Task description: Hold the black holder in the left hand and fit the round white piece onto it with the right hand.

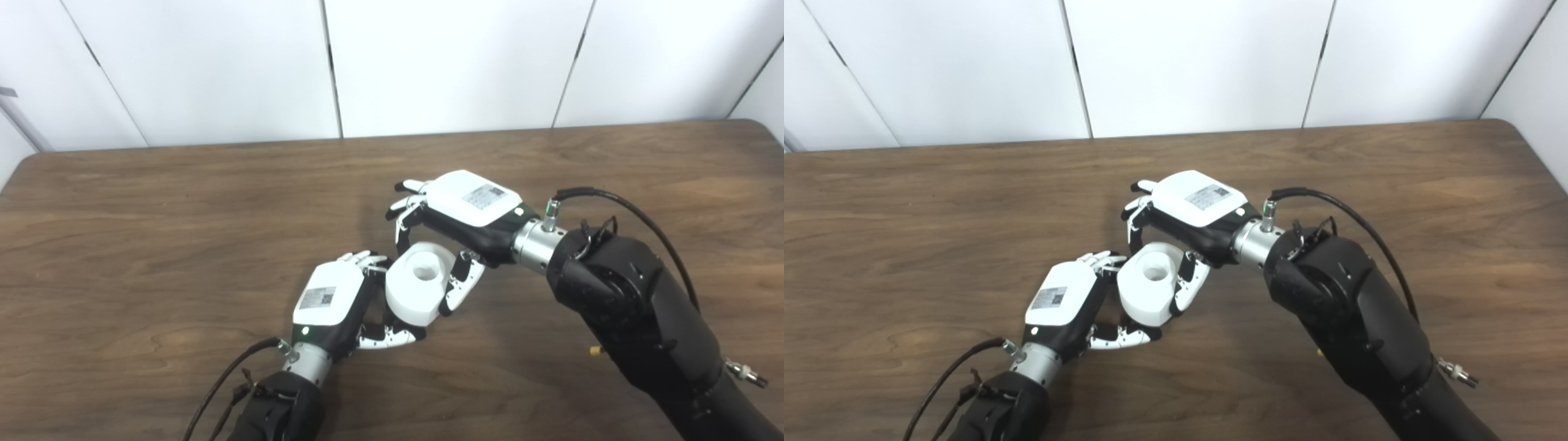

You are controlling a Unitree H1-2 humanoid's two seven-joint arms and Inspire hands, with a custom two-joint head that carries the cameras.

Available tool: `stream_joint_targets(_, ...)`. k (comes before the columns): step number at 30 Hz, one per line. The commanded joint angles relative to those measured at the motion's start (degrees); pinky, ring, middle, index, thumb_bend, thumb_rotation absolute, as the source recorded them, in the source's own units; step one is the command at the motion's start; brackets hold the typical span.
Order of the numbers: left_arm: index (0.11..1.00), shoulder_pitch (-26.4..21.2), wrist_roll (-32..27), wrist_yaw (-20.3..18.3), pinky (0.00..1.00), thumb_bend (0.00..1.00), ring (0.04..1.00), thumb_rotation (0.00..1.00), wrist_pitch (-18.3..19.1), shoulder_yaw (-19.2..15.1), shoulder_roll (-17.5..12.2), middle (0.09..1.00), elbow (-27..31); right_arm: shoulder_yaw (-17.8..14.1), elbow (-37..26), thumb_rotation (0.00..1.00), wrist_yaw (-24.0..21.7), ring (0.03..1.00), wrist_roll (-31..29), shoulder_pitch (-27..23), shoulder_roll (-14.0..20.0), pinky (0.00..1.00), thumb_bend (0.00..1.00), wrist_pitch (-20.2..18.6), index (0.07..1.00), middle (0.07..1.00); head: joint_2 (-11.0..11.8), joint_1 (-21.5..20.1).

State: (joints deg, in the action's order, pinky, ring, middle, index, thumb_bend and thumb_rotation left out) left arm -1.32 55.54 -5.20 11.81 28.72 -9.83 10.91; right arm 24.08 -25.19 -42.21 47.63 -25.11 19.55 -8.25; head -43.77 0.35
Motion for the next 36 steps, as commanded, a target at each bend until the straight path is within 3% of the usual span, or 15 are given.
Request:
stream_joint_targets(1,0.489,2.16,0.87,-5.67,0.88,0.52,0.877,0.06,1.42,2.86,-0.04,0.809,-3.63,1.25,2.46,0.14,0.44,0.957,1.24,-0.28,-0.30,0.91,0.52,1.27,0.484,0.830,-0.08,0.08)
stream_joint_targets(22,0.489,1.98,0.83,-5.67,0.88,0.52,0.876,0.06,1.92,3.21,-0.22,0.807,-3.28,1.48,3.59,0.14,-0.86,0.971,1.54,-0.36,-0.32,0.91,0.52,0.87,0.484,0.831,-0.58,-0.15)
stream_joint_targets(36,0.489,1.88,0.23,-5.63,0.88,0.52,0.877,0.06,1.70,3.12,-0.47,0.808,-3.27,0.62,3.98,0.13,-1.36,0.967,2.02,-0.94,1.96,0.93,0.52,0.49,0.484,0.830,-0.62,-0.44)
